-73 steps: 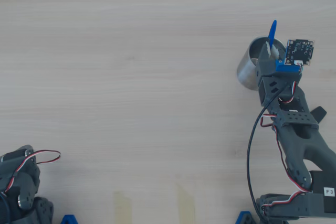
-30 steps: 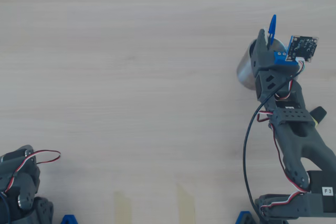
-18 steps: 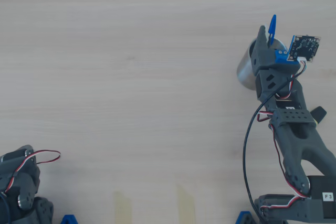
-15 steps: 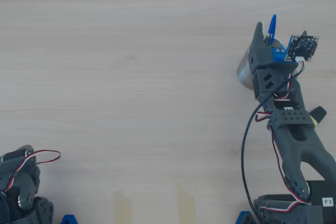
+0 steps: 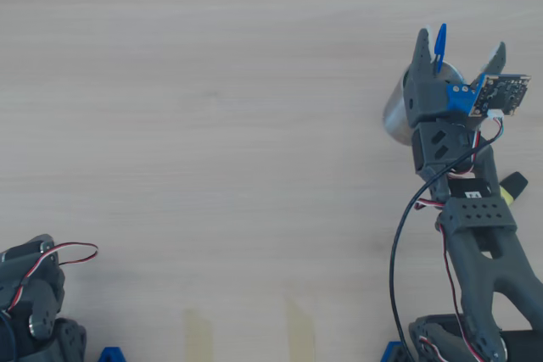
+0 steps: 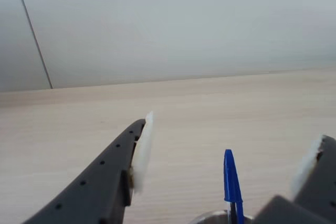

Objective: Grab the blue pen and put it in the silver cup.

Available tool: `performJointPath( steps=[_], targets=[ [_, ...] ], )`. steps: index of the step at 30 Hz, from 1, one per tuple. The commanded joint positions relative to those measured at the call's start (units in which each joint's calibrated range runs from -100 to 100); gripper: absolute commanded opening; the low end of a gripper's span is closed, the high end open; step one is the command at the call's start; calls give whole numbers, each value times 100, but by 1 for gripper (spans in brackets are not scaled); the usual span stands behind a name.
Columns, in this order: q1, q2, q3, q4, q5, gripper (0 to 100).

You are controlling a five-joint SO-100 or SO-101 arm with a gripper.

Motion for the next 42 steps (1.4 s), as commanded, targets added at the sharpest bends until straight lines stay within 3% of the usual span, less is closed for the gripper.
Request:
performJointPath(
  steps=[1,12,42],
  targets=[
    [-53,-605,154,-8,-3,42],
    [-44,-1852,970,1,-9,42],
    [296,-5252,3020,3364,-201,42]
  ],
)
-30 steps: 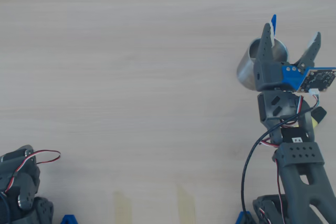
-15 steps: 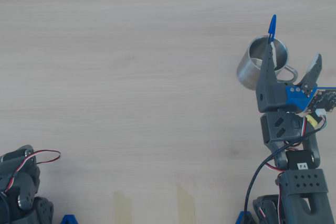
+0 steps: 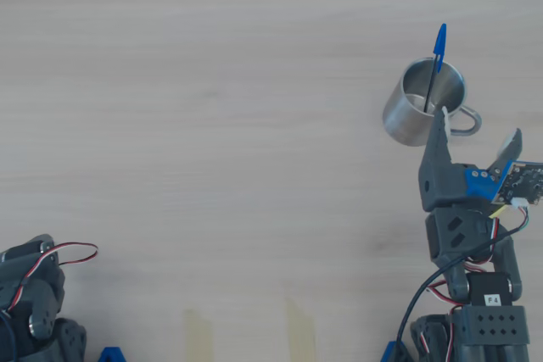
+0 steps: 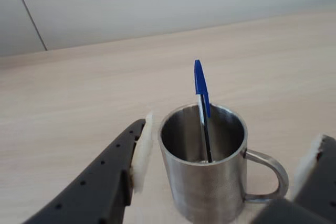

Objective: Grab the blue pen and put it in the silver cup.

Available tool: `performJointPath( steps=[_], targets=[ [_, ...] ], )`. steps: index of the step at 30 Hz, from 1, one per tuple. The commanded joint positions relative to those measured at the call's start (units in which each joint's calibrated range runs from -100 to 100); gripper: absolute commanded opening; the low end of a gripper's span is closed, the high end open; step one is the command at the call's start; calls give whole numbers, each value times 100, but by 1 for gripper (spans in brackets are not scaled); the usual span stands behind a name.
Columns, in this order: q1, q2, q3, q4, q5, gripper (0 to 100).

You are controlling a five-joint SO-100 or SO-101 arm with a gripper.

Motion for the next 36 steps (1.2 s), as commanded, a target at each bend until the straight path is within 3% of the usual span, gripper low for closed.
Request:
performJointPath(
  steps=[1,21,36],
  targets=[
    [79,-408,207,264,-17,42],
    [88,-1505,1776,392,-22,42],
    [96,-2270,1776,2349,-17,42]
  ],
)
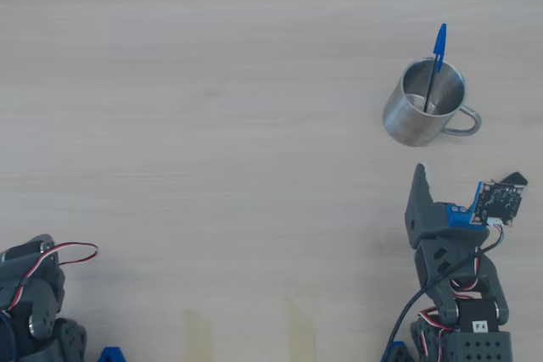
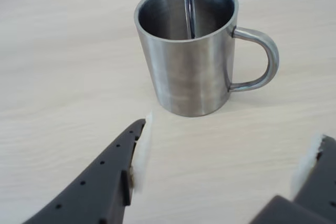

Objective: Grab the blue pen and put it in the silver cup.

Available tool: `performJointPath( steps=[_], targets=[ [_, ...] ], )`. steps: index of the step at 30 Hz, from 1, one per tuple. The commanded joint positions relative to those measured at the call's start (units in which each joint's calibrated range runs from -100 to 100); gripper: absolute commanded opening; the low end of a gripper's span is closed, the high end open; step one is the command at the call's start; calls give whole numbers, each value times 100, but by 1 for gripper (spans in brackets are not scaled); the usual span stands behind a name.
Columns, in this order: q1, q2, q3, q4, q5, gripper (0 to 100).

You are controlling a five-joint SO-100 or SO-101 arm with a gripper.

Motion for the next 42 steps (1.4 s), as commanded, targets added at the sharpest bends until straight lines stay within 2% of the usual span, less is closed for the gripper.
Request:
performJointPath(
  steps=[1,14,42],
  targets=[
    [55,-178,54,324,-17,42],
    [46,-734,36,1577,-17,42],
    [37,-759,36,3482,-17,42]
  ],
)
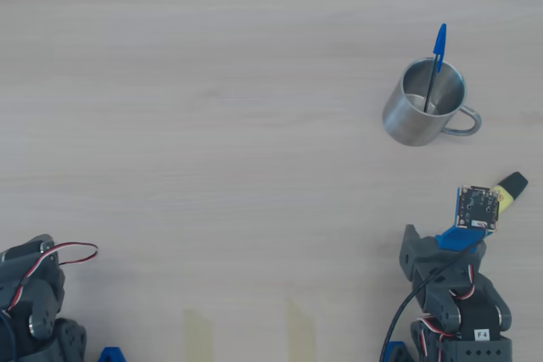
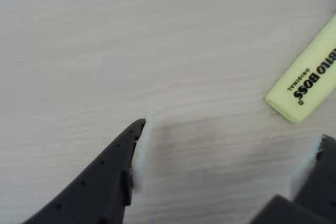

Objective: Grab the blue pen and put it in the silver cup.

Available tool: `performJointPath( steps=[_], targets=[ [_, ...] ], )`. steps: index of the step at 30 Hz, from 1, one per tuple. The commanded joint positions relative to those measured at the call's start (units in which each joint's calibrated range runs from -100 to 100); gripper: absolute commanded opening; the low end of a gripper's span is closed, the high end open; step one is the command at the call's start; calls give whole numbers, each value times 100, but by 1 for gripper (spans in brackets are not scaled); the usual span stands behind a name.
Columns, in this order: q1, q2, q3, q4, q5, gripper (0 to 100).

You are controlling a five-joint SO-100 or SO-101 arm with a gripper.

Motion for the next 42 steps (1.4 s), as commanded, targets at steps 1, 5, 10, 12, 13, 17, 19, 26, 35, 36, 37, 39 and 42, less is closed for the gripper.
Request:
performJointPath(
  steps=[1,5,10,12,13,17,19,26,35,36,37,39,42],
  targets=[
    [37,-76,45,255,-11,42],
    [37,-84,45,521,-6,42],
    [46,-84,45,856,-6,42],
    [46,-84,45,967,-6,42],
    [46,-84,45,1027,-6,42],
    [46,-84,45,1293,4,42],
    [28,-84,45,1302,25,42],
    [-7,-84,45,1302,41,38],
    [28,-84,45,1302,51,24],
    [28,-84,45,1302,51,22],
    [28,-84,45,1302,51,21],
    [28,-92,45,1319,113,18],
    [37,-92,45,1379,228,14]
  ],
)
